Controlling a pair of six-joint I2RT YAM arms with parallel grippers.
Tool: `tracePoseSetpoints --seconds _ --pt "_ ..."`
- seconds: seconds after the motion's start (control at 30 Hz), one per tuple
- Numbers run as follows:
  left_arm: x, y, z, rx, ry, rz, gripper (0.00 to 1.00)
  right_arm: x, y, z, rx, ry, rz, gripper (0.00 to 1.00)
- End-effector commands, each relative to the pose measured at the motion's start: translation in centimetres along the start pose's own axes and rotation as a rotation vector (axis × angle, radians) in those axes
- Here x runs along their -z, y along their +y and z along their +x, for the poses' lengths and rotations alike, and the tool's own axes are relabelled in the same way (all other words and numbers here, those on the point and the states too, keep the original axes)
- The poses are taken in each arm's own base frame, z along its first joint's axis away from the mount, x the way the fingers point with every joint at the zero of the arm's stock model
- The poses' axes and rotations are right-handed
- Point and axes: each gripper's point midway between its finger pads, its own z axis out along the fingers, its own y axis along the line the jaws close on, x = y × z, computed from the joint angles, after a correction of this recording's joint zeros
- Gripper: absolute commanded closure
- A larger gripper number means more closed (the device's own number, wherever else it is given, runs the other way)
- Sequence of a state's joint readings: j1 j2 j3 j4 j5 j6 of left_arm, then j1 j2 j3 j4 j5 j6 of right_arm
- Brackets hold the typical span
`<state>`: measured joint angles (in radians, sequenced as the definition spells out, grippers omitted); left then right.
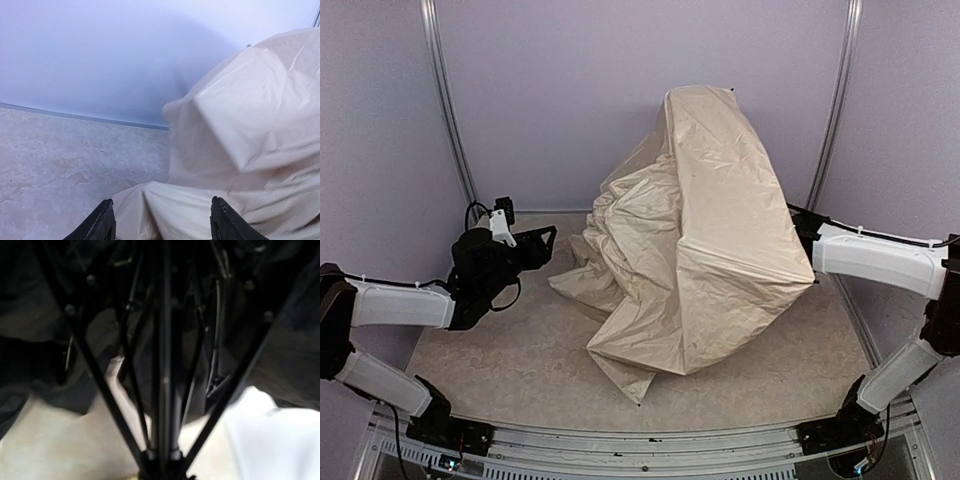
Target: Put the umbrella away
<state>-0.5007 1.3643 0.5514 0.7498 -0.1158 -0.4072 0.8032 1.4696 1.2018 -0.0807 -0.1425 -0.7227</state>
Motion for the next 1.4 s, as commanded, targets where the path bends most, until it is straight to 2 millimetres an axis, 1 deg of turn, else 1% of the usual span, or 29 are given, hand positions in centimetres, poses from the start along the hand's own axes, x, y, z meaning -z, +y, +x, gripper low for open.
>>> tracePoseSetpoints --seconds 0.0,0.1,0.23,0.3,0.33,0.37,0.43,0.47,0.5,0.57,0.6,0.63,0.67,0.73,0.8,0.9,0.97,1.0,1.07,1.13,1.17,1.2,1.3,1.37 --pt "1.0 0.5 -0.7 -0.017 -0.014 -0.024 0.36 -3.8 3.4 0.1 0.122 0.076 -0.053 1.00" --pt "1.3 0.8 -0.7 -0.024 -0.012 -0.031 0.35 -6.7 8.2 0.6 0.172 0.116 -0.148 1.00" --pt "1.3 0.7 -0.1 -0.031 0.016 -0.012 0.33 -10.1 14.3 2.6 0.229 0.233 -0.290 1.00" --pt "1.2 0.9 0.2 -0.031 0.033 -0.020 0.33 -11.5 16.4 4.1 0.230 0.316 -0.338 1.00" --pt "1.2 1.2 0.3 -0.028 0.037 -0.032 0.32 -12.2 16.9 4.3 0.220 0.333 -0.356 1.00" --pt "1.2 1.6 0.6 -0.025 0.046 -0.046 0.32 -12.7 17.8 4.9 0.203 0.353 -0.380 1.00" --pt "1.2 2.2 0.9 -0.022 0.060 -0.070 0.31 -13.5 19.0 5.7 0.178 0.369 -0.413 1.00" --pt "1.2 2.3 1.0 -0.024 0.065 -0.074 0.30 -13.7 19.8 5.5 0.158 0.350 -0.443 0.98" --pt "1.2 2.4 1.0 -0.029 0.070 -0.078 0.29 -13.8 20.3 5.5 0.139 0.339 -0.460 0.91" --pt "1.2 2.5 0.9 -0.042 0.077 -0.085 0.27 -13.7 20.5 4.9 0.103 0.319 -0.471 0.67" --pt "1.2 2.6 0.7 -0.043 0.076 -0.092 0.25 -13.6 20.1 4.3 0.085 0.308 -0.456 0.34" --pt "1.3 2.7 0.6 -0.043 0.077 -0.102 0.25 -13.5 19.6 3.9 0.072 0.300 -0.438 0.04" --pt "1.3 2.9 0.4 -0.056 0.074 -0.111 0.24 -13.2 19.2 3.6 0.064 0.292 -0.425 0.01" --pt "1.5 3.1 -0.2 -0.072 0.065 -0.125 0.22 -12.2 18.4 2.7 0.060 0.268 -0.406 0.00" --pt "1.7 3.0 -0.9 -0.086 0.053 -0.128 0.22 -10.8 17.8 2.0 0.056 0.243 -0.400 0.00" --pt "2.3 2.1 -2.4 -0.110 0.022 -0.102 0.22 -8.7 17.7 2.0 0.054 0.241 -0.417 0.00" --pt "3.0 0.5 -3.4 -0.151 0.001 -0.045 0.24 -7.4 18.1 2.7 0.043 0.261 -0.442 0.00" --pt "3.3 -0.7 -3.8 -0.184 -0.005 -0.007 0.26 -7.0 18.0 2.9 0.035 0.268 -0.446 0.00" --pt "4.4 -4.0 -4.2 -0.276 -0.017 0.078 0.27 -6.1 18.0 3.9 -0.003 0.291 -0.461 0.00" --pt "5.1 -6.4 -3.9 -0.357 -0.007 0.136 0.25 -5.2 16.9 4.4 -0.052 0.294 -0.454 0.01" --pt "5.3 -7.0 -3.5 -0.381 0.010 0.151 0.23 -5.0 16.4 4.7 -0.080 0.292 -0.453 0.02" --pt "5.3 -7.2 -3.2 -0.387 0.032 0.154 0.22 -4.6 15.6 4.5 -0.110 0.276 -0.450 0.03" --pt "4.8 -7.5 -1.5 -0.378 0.121 0.177 0.21 -3.7 12.7 2.5 -0.181 0.170 -0.416 0.05" --pt "4.4 -7.7 0.1 -0.378 0.189 0.200 0.22 -3.5 11.6 1.5 -0.203 0.104 -0.407 0.05"
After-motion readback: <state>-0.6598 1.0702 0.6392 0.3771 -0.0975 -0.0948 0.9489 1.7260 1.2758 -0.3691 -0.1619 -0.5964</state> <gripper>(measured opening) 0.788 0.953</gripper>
